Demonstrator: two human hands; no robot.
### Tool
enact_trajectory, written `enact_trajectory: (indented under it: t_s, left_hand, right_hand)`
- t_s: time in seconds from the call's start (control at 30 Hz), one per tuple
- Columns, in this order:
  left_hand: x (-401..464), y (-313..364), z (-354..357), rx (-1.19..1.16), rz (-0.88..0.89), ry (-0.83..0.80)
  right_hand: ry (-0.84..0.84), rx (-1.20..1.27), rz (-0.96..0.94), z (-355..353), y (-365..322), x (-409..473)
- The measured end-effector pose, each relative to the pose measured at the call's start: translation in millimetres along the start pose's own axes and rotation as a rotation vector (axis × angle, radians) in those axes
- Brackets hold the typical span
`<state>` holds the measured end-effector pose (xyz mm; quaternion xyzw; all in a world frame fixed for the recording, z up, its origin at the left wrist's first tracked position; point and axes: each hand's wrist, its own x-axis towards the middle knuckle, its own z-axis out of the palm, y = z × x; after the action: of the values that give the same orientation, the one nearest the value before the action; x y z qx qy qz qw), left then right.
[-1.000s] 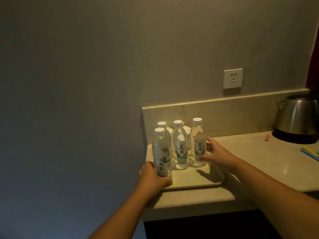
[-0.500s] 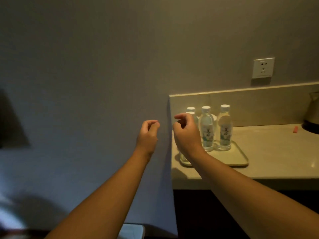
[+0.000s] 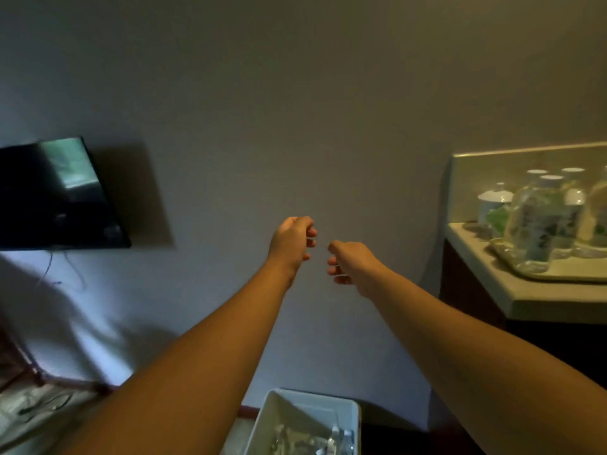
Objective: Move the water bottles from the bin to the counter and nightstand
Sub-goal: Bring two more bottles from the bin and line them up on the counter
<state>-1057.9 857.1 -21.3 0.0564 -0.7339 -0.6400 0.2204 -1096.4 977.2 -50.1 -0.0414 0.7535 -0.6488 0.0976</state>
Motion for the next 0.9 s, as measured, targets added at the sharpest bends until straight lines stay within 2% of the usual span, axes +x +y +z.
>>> enact_trajectory:
  t_s: [0.23, 0.67, 0.9]
  left_hand:
    - [37.0, -79.3, -63.1, -0.005, -0.152, -0.063]
    - [155.9, -260.8, -57.4, -0.047, -0.351, -0.111]
    - [184.3, -361.1, -60.1, -0.071, -0.499, -0.175]
  right_hand:
    - [0.053, -0.001, 0.126, 76.9, 45.2, 35.4]
    - [0.148, 0.017, 0.319, 132.9, 162.9, 190.6]
    - [0.225, 0.019, 0.403, 165.1, 211.3, 247.6]
